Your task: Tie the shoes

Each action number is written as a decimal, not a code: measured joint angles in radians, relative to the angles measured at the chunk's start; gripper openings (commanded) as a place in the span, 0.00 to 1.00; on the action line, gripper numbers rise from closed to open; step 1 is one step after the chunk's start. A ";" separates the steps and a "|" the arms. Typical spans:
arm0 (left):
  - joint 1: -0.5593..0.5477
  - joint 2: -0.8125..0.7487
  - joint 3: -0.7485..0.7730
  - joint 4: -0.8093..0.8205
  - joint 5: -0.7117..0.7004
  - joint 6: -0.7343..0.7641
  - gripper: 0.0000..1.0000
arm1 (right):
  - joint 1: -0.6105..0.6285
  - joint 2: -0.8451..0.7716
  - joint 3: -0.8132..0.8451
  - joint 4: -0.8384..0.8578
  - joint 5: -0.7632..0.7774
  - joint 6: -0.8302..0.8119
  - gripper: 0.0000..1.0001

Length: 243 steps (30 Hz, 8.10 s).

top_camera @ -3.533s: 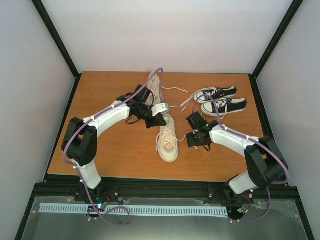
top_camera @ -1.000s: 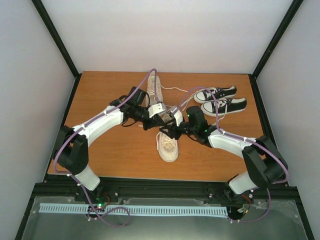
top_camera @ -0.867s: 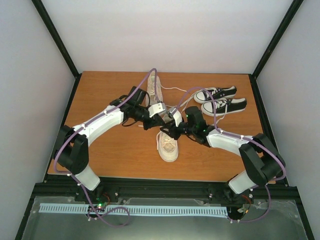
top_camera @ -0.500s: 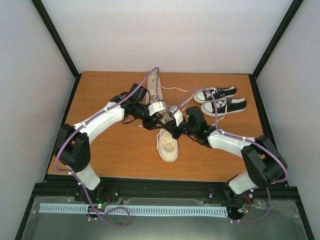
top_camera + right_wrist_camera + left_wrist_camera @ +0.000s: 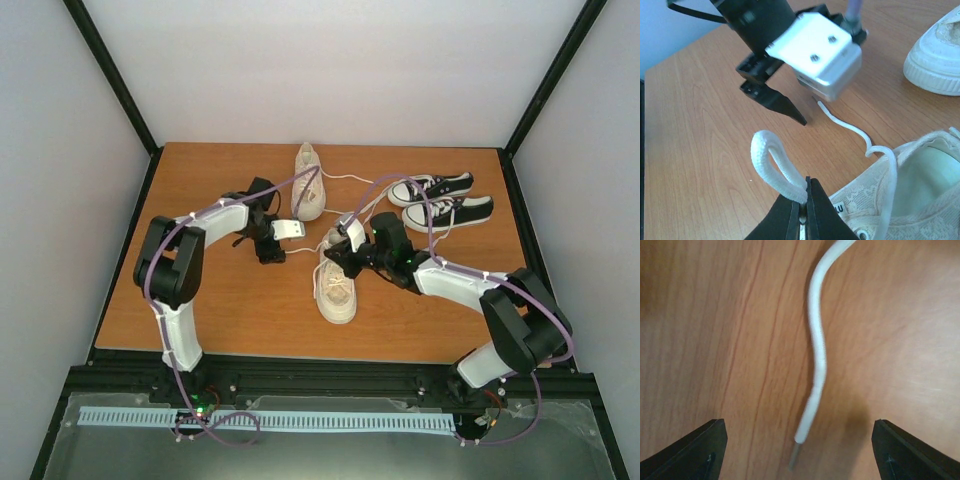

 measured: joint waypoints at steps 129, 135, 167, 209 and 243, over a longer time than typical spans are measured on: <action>-0.098 -0.172 -0.048 0.063 0.561 -0.321 0.01 | 0.046 0.040 0.113 -0.245 0.084 -0.092 0.33; -0.098 -0.172 -0.049 0.075 0.561 -0.333 0.01 | 0.102 -0.048 0.011 -0.229 0.191 -0.055 0.35; -0.088 -0.172 -0.115 0.050 0.548 -0.270 0.01 | 0.169 -0.138 -0.088 -0.290 0.448 0.005 0.03; -0.229 -0.108 -0.109 0.146 0.303 0.063 0.56 | 0.093 -0.127 -0.103 -0.321 0.333 0.089 0.03; -0.241 -0.024 -0.029 0.115 0.306 0.031 0.13 | -0.095 -0.084 -0.072 -0.181 0.001 0.177 0.26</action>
